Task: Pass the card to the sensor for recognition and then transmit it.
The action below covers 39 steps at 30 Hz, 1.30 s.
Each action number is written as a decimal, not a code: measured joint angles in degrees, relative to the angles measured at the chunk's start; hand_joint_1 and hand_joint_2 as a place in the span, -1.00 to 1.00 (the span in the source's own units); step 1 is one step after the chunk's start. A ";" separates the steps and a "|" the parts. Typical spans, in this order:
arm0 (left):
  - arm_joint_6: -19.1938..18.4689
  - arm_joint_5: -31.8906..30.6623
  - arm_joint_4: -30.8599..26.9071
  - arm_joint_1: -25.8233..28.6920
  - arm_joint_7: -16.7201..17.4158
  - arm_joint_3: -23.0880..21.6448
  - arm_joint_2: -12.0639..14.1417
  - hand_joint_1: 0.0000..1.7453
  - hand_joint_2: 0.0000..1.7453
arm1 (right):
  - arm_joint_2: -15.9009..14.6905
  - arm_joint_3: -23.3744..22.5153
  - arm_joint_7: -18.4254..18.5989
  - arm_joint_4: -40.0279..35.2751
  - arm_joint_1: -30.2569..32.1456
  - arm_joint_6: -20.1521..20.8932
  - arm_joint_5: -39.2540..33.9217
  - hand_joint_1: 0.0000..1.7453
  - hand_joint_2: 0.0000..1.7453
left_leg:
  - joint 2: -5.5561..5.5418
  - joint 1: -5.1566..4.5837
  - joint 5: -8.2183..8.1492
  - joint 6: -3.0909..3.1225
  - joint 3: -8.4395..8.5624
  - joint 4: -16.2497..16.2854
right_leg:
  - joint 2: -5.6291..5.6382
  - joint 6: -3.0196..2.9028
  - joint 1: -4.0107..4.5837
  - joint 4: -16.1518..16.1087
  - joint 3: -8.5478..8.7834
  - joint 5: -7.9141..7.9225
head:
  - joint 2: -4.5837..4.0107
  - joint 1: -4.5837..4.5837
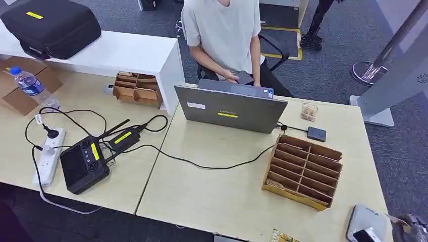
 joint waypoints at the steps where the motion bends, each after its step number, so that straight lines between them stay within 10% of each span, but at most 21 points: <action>1: -0.16 0.00 0.00 0.01 0.18 0.00 0.02 -1.00 1.00 | 0.15 -0.73 -0.24 0.84 -0.19 0.00 -0.13 1.00 1.00 | 0.00 0.00 0.00 0.00 0.00 0.00 | 0.00 0.00 0.00 0.00 0.00 0.00 | 0.00 0.00; 39: -0.94 -1.55 0.00 -0.01 2.97 0.00 0.02 -1.00 1.00 | 7.61 -11.15 -8.52 14.89 -4.57 0.17 5.05 1.00 1.00 | 0.07 0.00 0.00 0.00 0.03 0.00 | 0.06 0.00 0.00 0.00 0.05 0.01 | 0.00 0.00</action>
